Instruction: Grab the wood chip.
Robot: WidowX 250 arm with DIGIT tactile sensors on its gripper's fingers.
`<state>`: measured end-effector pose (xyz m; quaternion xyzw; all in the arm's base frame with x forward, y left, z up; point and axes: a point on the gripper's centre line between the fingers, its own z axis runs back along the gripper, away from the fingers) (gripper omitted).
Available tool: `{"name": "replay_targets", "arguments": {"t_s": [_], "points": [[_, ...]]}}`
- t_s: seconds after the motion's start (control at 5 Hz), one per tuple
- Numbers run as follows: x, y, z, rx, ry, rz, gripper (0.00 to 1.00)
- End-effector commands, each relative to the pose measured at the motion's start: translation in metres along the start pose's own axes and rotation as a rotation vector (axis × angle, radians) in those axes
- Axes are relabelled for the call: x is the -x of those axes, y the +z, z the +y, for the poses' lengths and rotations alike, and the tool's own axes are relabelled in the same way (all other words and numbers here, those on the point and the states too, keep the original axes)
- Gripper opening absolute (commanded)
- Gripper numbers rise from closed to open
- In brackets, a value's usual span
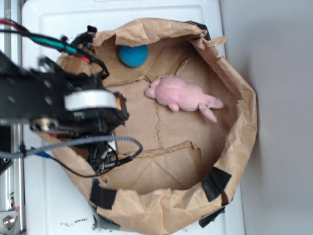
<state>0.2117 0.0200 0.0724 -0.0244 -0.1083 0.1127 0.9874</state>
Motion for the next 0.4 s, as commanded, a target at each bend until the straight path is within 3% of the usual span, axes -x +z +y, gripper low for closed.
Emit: {"name": "replay_targets", "arguments": {"t_s": [0.0,0.2], "points": [[-0.0301,0.0650,0.0188,0.156,0.032,-0.074,0.00],[-0.0259,0.0656,0.0117,0.026,0.003,-0.092,0.00]]}}
